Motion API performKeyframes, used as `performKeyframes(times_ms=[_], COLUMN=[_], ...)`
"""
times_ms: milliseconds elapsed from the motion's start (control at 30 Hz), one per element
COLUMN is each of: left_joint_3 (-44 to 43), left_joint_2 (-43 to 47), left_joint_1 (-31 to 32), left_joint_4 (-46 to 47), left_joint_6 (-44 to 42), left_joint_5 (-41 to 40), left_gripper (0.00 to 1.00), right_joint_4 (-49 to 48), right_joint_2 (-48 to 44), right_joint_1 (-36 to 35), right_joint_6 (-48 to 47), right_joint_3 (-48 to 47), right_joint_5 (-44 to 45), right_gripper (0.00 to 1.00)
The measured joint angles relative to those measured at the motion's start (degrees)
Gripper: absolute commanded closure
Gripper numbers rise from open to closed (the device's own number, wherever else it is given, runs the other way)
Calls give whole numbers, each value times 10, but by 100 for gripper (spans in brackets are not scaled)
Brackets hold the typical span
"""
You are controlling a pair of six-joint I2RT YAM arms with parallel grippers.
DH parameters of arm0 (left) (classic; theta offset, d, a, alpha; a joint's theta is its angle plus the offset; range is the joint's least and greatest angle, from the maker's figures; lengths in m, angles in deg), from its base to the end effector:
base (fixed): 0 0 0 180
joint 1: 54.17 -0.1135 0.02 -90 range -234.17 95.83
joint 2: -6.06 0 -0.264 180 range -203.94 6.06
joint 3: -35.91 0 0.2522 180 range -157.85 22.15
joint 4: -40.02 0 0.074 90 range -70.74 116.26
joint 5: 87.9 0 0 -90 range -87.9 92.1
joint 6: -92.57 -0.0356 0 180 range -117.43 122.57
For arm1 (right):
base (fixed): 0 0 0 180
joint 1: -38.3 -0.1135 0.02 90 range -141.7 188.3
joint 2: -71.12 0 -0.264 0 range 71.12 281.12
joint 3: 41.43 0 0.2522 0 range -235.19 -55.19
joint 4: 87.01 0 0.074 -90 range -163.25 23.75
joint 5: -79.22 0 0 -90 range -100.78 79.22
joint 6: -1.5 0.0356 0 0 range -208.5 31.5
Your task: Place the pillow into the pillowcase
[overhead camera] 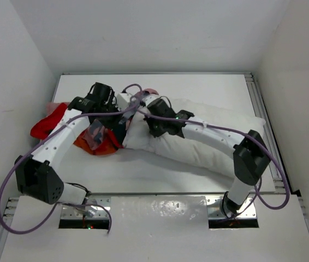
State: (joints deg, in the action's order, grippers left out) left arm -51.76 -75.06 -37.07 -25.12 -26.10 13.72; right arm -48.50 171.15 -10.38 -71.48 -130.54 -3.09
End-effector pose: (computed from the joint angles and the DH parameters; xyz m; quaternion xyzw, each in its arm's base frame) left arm 0.2718 -0.0911 0.3102 0.3977 0.8717 -0.0698 0.2777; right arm 0.2576 0.2858 0.2427 -0.2329 0.9067 0.1348 0.3247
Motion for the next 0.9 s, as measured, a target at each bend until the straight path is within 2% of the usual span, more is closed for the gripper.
performKeyframes(times_ms=[233, 367, 433, 467, 500, 600, 633, 733, 767, 833, 900], left_joint_3=[20, 40, 53, 59, 66, 78, 79, 71, 63, 41, 21], left_joint_2=[46, 53, 57, 59, 61, 63, 63, 63, 63, 62, 57], left_joint_1=[46, 80, 102, 108, 112, 111, 106, 78, 62, 23, -13], left_joint_4=[-82, -95, -89, -85, -82, -93, -101, -123, -127, -125, -103], left_joint_6=[-89, -114, -116, -116, -118, -117, -118, -122, -121, -115, -94], left_joint_5=[63, 87, 94, 98, 102, 127, 137, 167, 177, 196, 209], left_gripper=[100, 100, 96, 89, 68, 27, 22, 13, 13, 13, 19], right_joint_4=[-73, -80, -81, -83, -86, -110, -120, -158, -174, -199, -212], right_joint_2=[-50, -24, 0, 12, 21, 30, 28, 16, 7, -14, -33], right_joint_1=[86, 103, 103, 99, 96, 80, 74, 66, 67, 70, 73], right_joint_6=[136, 199, 223, 235, 243, 257, 257, 257, 253, 247, 241], right_joint_3=[-1, -16, -22, -21, -16, 15, 29, 72, 90, 118, 129], right_joint_5=[-21, -18, -22, -29, -34, -49, -54, -70, -84, -112, -135], right_gripper=[100, 100, 100, 100, 100, 100, 95, 63, 45, 33, 25])
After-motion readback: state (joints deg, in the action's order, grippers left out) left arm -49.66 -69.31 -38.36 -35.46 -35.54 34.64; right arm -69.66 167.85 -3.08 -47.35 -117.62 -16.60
